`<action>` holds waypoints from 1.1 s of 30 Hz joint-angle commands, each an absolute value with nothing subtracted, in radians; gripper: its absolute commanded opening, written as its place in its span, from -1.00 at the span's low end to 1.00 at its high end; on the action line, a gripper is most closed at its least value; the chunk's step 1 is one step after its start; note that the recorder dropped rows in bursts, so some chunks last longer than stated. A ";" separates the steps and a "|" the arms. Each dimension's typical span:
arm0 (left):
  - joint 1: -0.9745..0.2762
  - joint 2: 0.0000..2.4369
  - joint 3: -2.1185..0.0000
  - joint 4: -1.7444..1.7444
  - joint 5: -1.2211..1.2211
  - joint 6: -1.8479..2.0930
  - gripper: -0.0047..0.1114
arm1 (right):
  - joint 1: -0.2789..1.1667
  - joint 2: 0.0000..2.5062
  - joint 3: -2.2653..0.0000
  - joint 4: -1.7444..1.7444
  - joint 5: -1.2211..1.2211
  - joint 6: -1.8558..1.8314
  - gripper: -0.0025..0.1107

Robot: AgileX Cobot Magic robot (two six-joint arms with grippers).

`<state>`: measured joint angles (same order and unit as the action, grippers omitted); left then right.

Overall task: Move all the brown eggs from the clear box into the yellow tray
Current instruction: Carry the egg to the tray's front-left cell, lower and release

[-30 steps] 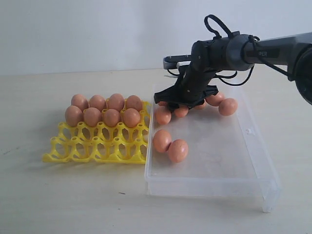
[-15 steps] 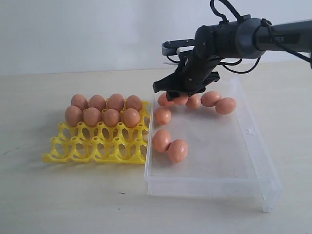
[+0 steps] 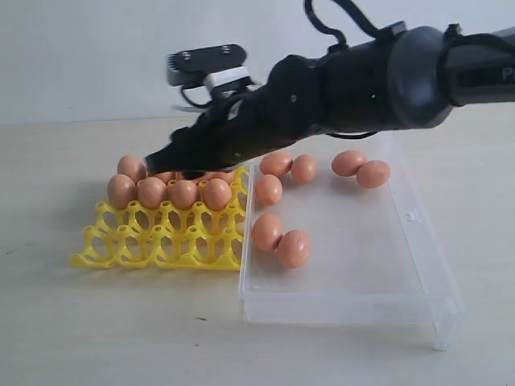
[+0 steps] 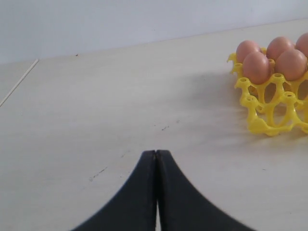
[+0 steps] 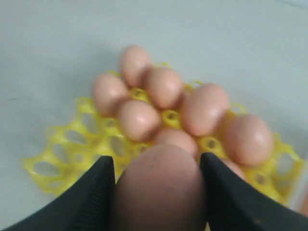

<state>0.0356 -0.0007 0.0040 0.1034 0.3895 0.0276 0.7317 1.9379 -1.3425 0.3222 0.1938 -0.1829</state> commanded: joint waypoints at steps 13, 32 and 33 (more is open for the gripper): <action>0.030 0.000 0.000 0.101 0.380 0.023 -0.92 | 0.842 2.293 -1.719 0.566 0.169 -0.442 -0.96; 0.030 0.000 0.000 0.101 0.380 0.022 -0.92 | 0.814 2.477 -1.938 0.539 0.238 -0.338 -0.96; 0.030 0.000 0.000 0.101 0.380 0.022 -0.92 | 0.812 2.477 -1.938 0.534 0.238 -0.338 -0.96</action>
<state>0.0356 -0.0007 0.0040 0.1034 0.3895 0.0276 0.8285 2.4775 -1.9308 0.5521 0.2499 -0.3454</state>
